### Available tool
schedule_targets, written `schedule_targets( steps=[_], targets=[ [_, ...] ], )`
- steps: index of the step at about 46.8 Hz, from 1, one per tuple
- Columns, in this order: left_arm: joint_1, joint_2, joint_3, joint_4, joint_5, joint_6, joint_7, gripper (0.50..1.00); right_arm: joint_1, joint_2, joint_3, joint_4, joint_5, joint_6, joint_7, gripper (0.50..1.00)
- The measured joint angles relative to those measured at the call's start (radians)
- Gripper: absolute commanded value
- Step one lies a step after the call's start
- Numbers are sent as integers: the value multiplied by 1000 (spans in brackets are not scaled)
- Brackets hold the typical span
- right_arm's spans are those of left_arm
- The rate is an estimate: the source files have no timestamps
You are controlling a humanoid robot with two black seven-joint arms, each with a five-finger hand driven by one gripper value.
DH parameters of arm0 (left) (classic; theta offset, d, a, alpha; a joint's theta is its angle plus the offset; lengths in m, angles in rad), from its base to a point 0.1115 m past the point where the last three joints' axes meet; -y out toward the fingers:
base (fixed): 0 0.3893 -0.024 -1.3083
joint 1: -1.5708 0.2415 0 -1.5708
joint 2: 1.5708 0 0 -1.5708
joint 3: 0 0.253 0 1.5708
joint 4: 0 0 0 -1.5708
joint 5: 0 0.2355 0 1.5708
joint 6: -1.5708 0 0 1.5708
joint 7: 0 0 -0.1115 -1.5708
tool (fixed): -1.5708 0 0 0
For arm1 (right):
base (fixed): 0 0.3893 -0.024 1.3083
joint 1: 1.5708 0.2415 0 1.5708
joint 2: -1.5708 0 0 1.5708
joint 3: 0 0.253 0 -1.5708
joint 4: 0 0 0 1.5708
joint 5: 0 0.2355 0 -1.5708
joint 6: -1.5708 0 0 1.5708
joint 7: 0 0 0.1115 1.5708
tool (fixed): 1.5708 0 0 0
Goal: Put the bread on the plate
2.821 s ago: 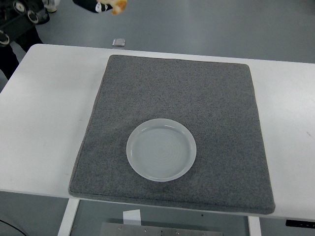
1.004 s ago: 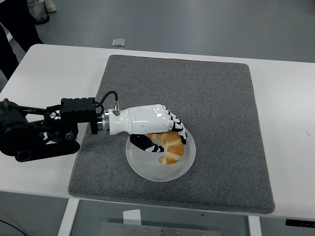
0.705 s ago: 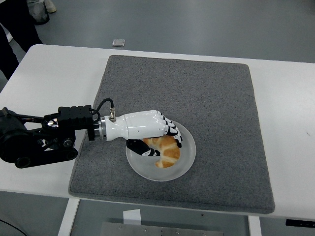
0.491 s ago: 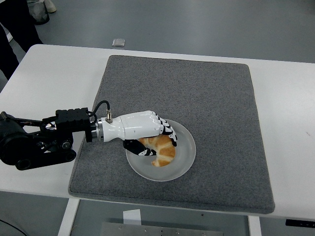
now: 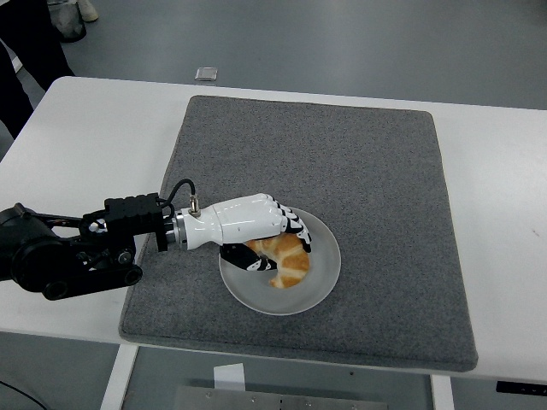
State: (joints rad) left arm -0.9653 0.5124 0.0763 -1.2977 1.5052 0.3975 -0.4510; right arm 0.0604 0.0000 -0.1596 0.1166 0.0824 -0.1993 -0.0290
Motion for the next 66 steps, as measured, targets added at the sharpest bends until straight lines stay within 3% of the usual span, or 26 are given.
schedule_targets(
  steps=[4,6,12,24,34,40,57,66],
  targets=[
    [8,-4,0,0,-5,0,0,500,0,0,0,0,0,1,0,952],
    [11,-5,0,0,-7,0,0,523,0,0,0,0,0,1,0,952],
    [27,-6,-1,0,-18,0,0,703,0,0,0,0,0,1,0,952],
    [31,-6,-1,0,-91,3,0,825,0,0,0,0,0,1,0,952],
    [31,-5,-1,0,-122,3,0,896,0,0,0,0,0,1,0,952],
    [31,-4,-1,0,-125,3,0,968,0,0,0,0,1,1,0,952],
    [30,1,-7,-4,-155,3,0,988,0,0,1,0,0,1,0,952],
    [19,-4,-87,-11,-249,-26,1,988,0,0,1,0,0,1,0,952]
  ],
)
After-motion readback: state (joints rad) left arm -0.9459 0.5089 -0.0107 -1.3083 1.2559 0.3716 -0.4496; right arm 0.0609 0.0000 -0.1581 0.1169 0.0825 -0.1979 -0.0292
